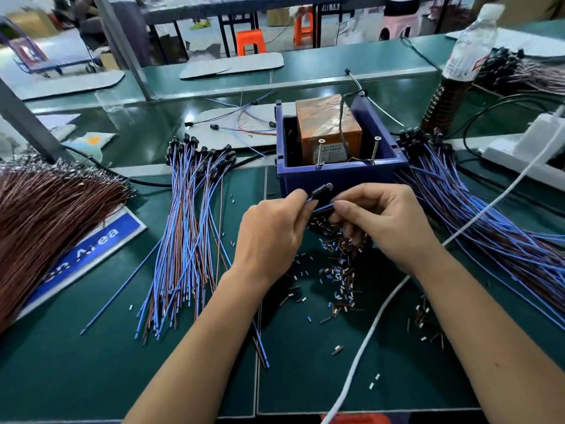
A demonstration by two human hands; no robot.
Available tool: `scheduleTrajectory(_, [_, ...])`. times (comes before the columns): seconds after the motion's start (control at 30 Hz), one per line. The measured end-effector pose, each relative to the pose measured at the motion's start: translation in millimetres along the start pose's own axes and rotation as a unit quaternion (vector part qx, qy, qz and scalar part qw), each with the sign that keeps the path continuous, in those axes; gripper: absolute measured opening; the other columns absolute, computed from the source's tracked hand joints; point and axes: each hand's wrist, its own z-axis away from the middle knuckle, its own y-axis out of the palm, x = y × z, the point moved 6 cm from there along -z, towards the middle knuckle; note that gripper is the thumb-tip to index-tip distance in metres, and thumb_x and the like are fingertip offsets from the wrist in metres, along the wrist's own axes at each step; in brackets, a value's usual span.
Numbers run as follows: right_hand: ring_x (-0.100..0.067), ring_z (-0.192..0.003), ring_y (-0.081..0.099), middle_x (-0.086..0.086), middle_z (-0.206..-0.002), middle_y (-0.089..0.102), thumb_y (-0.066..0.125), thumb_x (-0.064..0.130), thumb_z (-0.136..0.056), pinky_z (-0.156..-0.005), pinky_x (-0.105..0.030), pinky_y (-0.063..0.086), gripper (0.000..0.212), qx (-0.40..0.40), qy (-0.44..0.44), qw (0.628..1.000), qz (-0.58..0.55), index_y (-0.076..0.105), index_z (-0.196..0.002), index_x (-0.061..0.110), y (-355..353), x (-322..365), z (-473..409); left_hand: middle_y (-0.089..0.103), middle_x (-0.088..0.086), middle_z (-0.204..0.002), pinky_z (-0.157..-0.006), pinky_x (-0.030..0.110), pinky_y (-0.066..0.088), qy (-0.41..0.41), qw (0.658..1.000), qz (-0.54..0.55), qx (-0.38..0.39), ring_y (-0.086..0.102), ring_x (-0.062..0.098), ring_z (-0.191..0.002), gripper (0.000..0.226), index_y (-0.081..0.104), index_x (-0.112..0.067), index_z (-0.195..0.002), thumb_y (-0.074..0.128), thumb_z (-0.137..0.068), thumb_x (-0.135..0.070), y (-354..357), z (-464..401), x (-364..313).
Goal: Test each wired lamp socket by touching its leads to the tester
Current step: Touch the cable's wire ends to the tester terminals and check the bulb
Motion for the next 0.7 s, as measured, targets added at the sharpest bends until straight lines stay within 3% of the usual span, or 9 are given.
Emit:
scheduleTrajectory(0.2, [-0.018,-0.053,0.063,-0.014,-0.074,0.075,0.072,0.004,-0.096,-0.045,-0.026,0.052,0.009,-0.031,-0.003,1.000,-0.005,0.077,-0.090,0.007,-1,-2,-2,0.036,-0.009,-0.057,-0.050,0.041,0.038,-0.011,0.998,0.053,-0.019,0.037,0.026,-0.054,0.035,0.039,-0.021,-0.074,0.057,-0.104,-0.029,2,1,3])
scheduleTrajectory(0.3, [-0.016,-0.052,0.063,-0.012,-0.073,0.074,0.069,0.002,-0.098,-0.044,-0.025,0.051,0.011,-0.014,0.004,1.000,-0.013,0.076,-0.090,0.007,5,-6,-1,0.059,-0.008,-0.064,-0.058,0.040,0.048,-0.015,0.989,0.144,0.003,0.054,0.017,-0.058,0.017,0.065,-0.016,-0.083,0.067,-0.098,-0.022,10,3,5])
scheduleTrajectory(0.37, [-0.017,-0.052,0.063,-0.012,-0.073,0.075,0.067,0.003,-0.099,-0.044,-0.025,0.051,0.012,-0.011,0.007,1.000,-0.012,0.076,-0.091,0.005,7,-7,-1,0.065,-0.008,-0.069,-0.060,0.038,0.050,-0.024,0.983,0.181,0.013,0.060,0.014,-0.062,0.008,0.070,-0.015,-0.087,0.071,-0.095,-0.015,14,4,7])
scheduleTrajectory(0.6, [-0.023,-0.048,0.062,-0.014,-0.071,0.075,0.071,0.015,-0.098,-0.041,-0.027,0.049,0.014,-0.021,0.026,0.999,0.010,0.076,-0.089,0.005,3,-14,-3,0.054,-0.007,-0.059,-0.052,0.026,0.035,-0.074,0.976,0.203,0.007,0.044,0.011,-0.053,0.018,0.065,-0.012,-0.080,0.071,-0.096,-0.018,15,5,17])
scheduleTrajectory(0.7, [-0.020,-0.046,0.060,-0.012,-0.066,0.072,0.070,0.015,-0.099,-0.040,-0.026,0.048,0.016,-0.036,0.018,0.999,0.004,0.074,-0.085,0.006,1,-13,-3,0.054,-0.005,-0.059,-0.052,0.028,0.036,-0.100,0.965,0.240,0.020,0.044,0.011,-0.053,0.021,0.063,-0.015,-0.078,0.069,-0.098,-0.019,17,6,19])
